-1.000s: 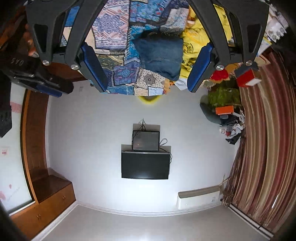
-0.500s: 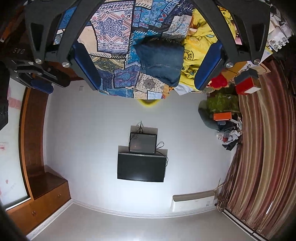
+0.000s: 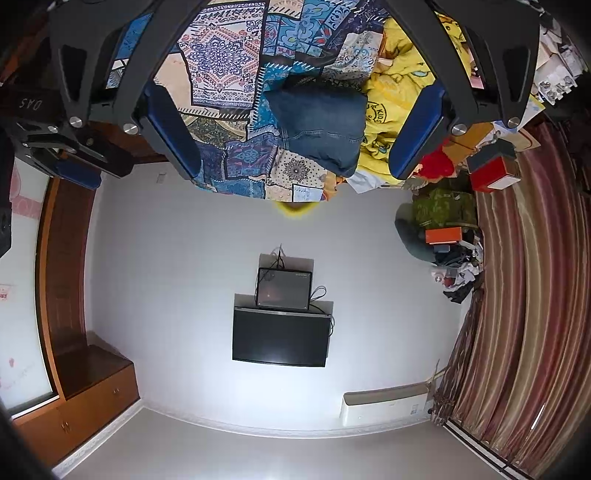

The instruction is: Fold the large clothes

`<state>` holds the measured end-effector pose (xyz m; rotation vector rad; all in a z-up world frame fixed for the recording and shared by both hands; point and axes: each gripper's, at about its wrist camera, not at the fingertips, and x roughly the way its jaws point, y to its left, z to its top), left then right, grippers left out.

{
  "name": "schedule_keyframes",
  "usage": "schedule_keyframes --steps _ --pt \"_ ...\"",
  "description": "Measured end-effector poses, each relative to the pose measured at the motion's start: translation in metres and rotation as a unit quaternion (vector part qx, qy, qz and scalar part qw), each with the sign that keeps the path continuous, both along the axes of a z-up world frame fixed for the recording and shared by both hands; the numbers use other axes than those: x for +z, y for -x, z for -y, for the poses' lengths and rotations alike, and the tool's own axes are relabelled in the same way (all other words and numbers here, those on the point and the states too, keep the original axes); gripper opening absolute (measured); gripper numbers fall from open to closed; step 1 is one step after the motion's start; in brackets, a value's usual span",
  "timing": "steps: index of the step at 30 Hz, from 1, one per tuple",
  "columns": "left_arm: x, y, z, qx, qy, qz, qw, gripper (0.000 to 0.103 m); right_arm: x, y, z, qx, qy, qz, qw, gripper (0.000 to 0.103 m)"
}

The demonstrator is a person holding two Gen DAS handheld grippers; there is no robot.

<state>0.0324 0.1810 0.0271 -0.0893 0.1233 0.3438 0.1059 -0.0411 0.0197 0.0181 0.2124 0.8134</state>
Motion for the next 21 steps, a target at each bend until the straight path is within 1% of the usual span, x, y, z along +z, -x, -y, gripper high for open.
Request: schedule_keyframes --steps 21 --pt "-0.0013 -0.0047 -0.0038 -0.011 0.0 -0.005 0.9999 0.102 0.0022 0.0004 0.009 -0.004 -0.007 0.0 1.0 0.103"
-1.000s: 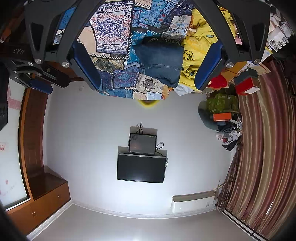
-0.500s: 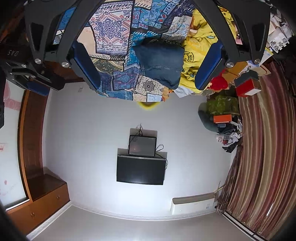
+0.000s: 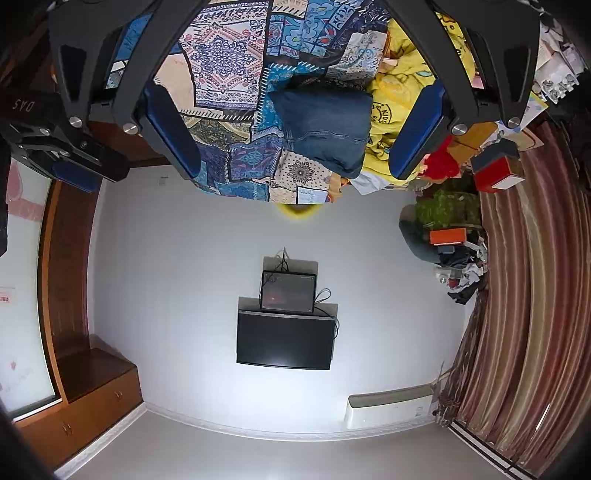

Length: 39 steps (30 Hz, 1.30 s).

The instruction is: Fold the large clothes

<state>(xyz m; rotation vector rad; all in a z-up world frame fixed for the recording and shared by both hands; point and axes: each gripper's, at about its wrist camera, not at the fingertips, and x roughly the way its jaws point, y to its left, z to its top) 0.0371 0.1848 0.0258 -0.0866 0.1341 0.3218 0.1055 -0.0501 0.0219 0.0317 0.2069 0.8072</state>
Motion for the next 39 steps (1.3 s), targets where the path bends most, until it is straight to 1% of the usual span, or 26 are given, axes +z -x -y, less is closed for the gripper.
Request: schedule_keyframes --steps 11,23,27,34,39 --pt "-0.001 -0.005 0.001 -0.015 -0.006 -0.009 0.9998 0.102 0.0 0.0 0.003 -0.006 -0.005 -0.004 1.0 0.103" --pt "-0.002 -0.01 -0.004 -0.037 0.013 -0.017 0.9991 0.102 0.003 0.002 0.004 -0.024 -0.004 0.006 1.0 0.103" --pt "-0.003 -0.01 -0.003 -0.039 0.011 -0.018 0.999 0.102 0.004 0.002 0.004 -0.029 -0.005 0.005 1.0 0.103" --pt "-0.006 -0.012 0.002 -0.045 -0.003 -0.02 0.9988 0.102 0.002 0.0 0.004 -0.033 -0.004 0.0 0.999 0.103" --pt "-0.007 -0.016 0.002 -0.043 -0.001 -0.023 0.9988 0.102 0.002 -0.002 0.002 -0.034 -0.001 0.0 0.999 0.103"
